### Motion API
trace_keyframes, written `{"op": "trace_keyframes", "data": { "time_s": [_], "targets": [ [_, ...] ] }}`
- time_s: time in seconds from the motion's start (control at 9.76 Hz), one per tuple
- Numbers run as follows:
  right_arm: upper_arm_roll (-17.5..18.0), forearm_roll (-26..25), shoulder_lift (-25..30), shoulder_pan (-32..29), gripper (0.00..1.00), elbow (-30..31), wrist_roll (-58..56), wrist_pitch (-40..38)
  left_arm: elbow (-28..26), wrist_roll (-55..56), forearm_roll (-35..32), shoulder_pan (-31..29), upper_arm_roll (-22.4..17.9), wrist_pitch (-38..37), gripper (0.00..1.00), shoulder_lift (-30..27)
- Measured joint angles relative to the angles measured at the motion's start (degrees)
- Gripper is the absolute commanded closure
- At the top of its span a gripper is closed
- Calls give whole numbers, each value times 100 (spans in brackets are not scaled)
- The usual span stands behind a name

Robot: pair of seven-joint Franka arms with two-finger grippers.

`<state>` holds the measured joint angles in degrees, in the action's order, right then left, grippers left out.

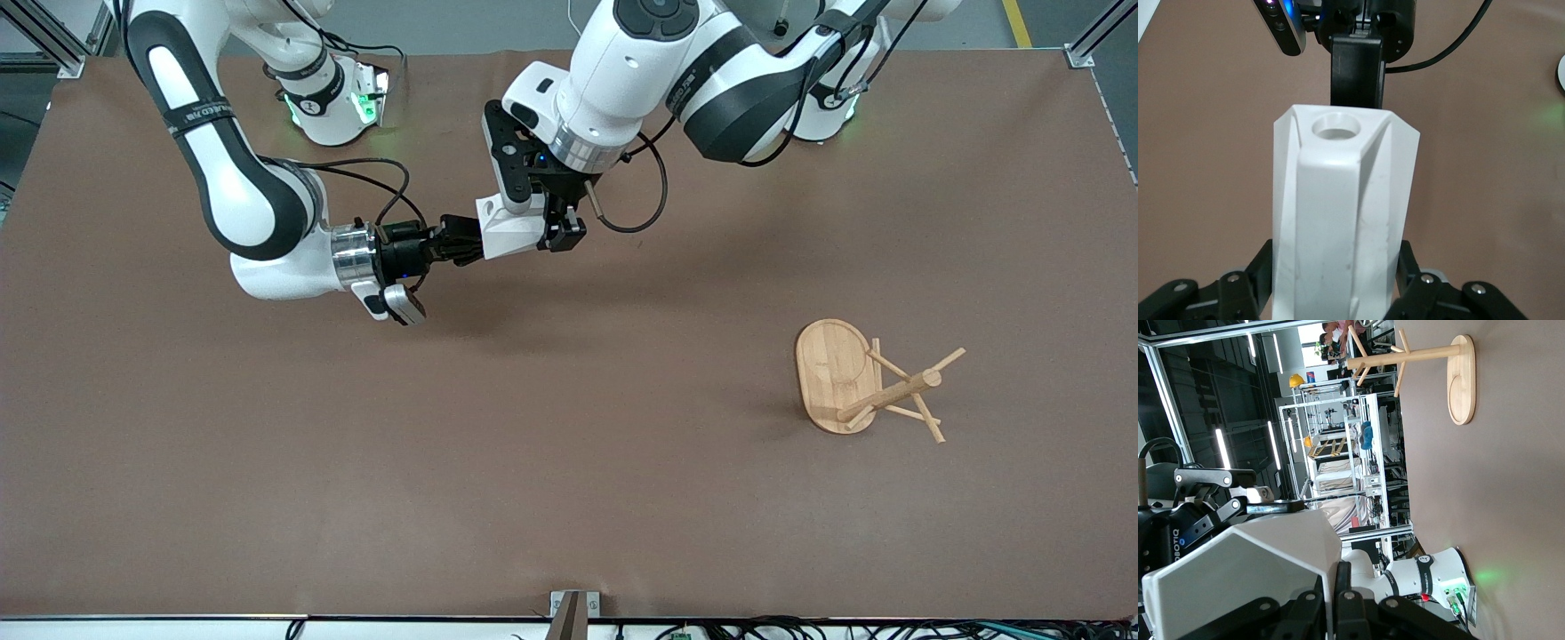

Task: Hang cup on rack
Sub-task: 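Grasp the cup with the left gripper and open the right gripper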

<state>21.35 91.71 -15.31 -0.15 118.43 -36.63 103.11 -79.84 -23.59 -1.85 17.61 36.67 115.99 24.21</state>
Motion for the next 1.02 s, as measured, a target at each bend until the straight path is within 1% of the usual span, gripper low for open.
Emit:
{"op": "trace_keyframes", "data": {
  "time_s": [0.1, 0.2, 0.61, 0.72, 0.82, 0.92, 1.02],
  "targets": [
    [1, 1, 0, 0, 22, 0, 0, 2, 0, 0, 0, -1, 0, 0, 99, 0],
    [1, 7, 0, 1, 0, -1, 0, 3, -1, 0, 0, -5, -1, 0, 99, 0],
    [-34, -1, 151, -43, 0, -13, -4, 34, -1, 0, -14, -83, -15, 0, 99, 1],
    [-61, -168, 270, -183, 0, -19, 3, 58, -1, 0, -15, -85, -16, 0, 99, 1],
    [-92, -573, 383, -421, 0, -39, 163, 59, -2, 0, -16, -92, -17, 0, 99, 1],
    [-188, -1207, 463, -663, 0, -114, 531, 54, -3, 0, -16, -106, -23, -1, 99, 2],
    [-397, -1886, 497, -784, 0, -250, 977, 42, -5, 0, -16, -129, -30, -2, 100, 4]
  ]
}}
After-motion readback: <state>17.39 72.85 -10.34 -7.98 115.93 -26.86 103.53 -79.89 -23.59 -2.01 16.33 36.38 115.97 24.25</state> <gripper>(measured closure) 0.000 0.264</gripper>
